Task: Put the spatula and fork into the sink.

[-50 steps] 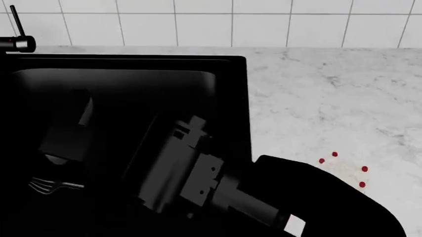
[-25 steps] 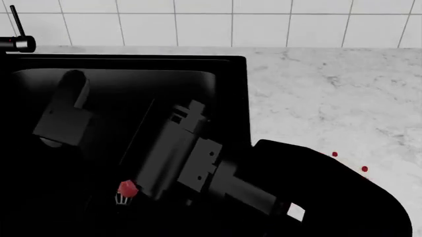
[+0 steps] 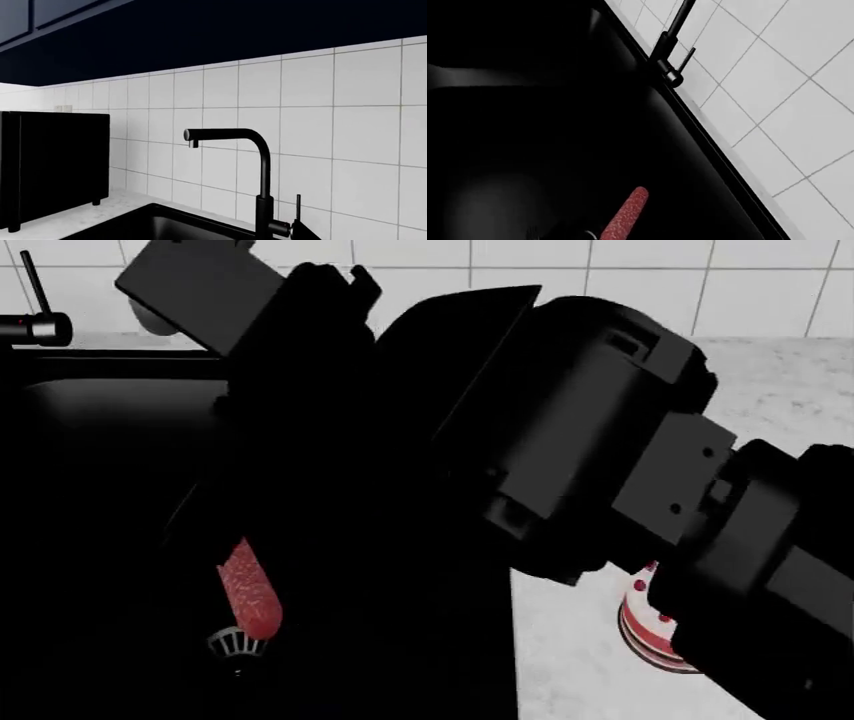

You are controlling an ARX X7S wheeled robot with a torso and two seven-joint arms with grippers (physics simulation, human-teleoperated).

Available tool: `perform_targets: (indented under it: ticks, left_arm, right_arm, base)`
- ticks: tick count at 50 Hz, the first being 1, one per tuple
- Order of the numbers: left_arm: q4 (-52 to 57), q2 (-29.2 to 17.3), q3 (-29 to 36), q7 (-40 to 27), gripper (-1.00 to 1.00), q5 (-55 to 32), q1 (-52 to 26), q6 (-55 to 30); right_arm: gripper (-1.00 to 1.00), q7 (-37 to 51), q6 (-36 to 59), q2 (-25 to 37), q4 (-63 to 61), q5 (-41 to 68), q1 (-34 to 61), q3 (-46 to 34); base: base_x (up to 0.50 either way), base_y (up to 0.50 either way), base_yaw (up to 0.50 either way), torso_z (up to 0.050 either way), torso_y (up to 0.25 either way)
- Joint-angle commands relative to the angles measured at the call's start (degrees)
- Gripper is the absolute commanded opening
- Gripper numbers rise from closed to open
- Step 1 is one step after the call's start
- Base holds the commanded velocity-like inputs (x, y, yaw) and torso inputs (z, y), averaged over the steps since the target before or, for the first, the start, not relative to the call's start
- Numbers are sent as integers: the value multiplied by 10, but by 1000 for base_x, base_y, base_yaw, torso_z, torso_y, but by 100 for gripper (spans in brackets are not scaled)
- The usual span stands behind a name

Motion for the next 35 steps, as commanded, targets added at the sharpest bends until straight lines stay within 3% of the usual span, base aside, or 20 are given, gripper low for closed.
perform_targets:
  ticks: [1, 15, 35]
  left_arm:
    - [-6, -2, 3, 2, 100, 0, -2, 5]
    - [-4, -4, 7, -1, 100, -2, -5, 5]
    - [-16, -2, 20, 6, 100, 16, 8, 26]
  right_arm:
    - [100, 117, 17, 127, -151, 85, 14, 70]
    - [100, 386, 15, 292, -347, 260, 35, 169]
    - [100, 629, 4, 500, -547, 426, 32, 196]
  base:
    - [0, 0, 0, 0, 0]
    - [0, 0, 0, 0, 0]
    - [0, 0, 0, 0, 0]
